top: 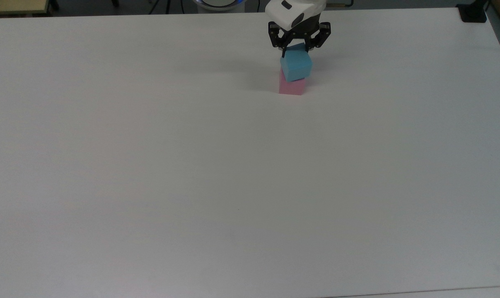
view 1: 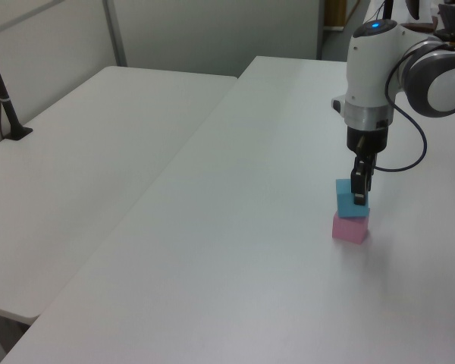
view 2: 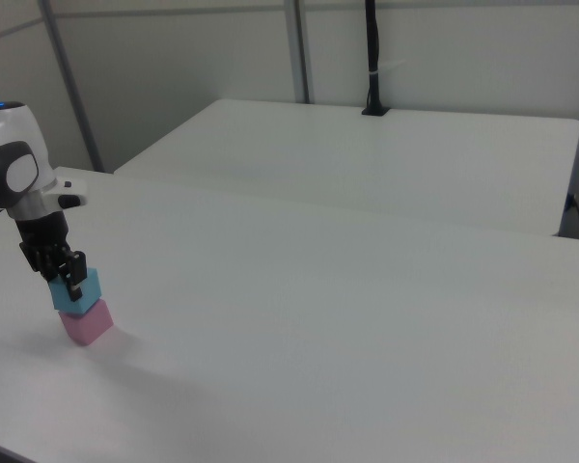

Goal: Put blue cube on pink cube
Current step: 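Lower the light-blue cube onto the pink cube's top face, then open the gripper to release the light-blue cube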

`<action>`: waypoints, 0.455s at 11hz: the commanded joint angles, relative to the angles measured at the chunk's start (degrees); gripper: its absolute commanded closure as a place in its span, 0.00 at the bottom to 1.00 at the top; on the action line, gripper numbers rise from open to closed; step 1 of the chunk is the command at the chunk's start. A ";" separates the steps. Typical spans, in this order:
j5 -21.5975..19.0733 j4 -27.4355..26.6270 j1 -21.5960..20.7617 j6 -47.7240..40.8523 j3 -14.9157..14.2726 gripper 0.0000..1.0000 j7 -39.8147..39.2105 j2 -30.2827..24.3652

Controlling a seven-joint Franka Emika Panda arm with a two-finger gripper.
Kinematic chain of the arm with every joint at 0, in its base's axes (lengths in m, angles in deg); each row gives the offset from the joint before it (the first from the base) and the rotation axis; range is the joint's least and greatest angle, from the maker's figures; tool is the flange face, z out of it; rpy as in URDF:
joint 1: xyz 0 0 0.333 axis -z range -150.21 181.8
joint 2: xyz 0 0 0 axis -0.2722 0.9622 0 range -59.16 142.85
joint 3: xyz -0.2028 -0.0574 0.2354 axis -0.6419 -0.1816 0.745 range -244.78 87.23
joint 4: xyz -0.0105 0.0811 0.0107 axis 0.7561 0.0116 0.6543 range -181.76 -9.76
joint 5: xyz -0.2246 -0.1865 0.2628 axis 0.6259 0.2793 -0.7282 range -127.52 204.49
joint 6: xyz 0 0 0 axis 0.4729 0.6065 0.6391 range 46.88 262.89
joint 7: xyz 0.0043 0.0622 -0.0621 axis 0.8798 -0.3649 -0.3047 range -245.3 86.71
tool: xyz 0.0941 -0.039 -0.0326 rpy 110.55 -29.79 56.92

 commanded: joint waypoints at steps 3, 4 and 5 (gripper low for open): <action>0.90 -0.73 -0.80 0.71 -0.20 0.00 1.05 -0.70; 1.25 -0.55 -0.80 0.54 -0.20 0.00 1.92 -0.70; 1.34 -0.46 -0.80 -0.07 -0.20 0.00 2.19 -0.70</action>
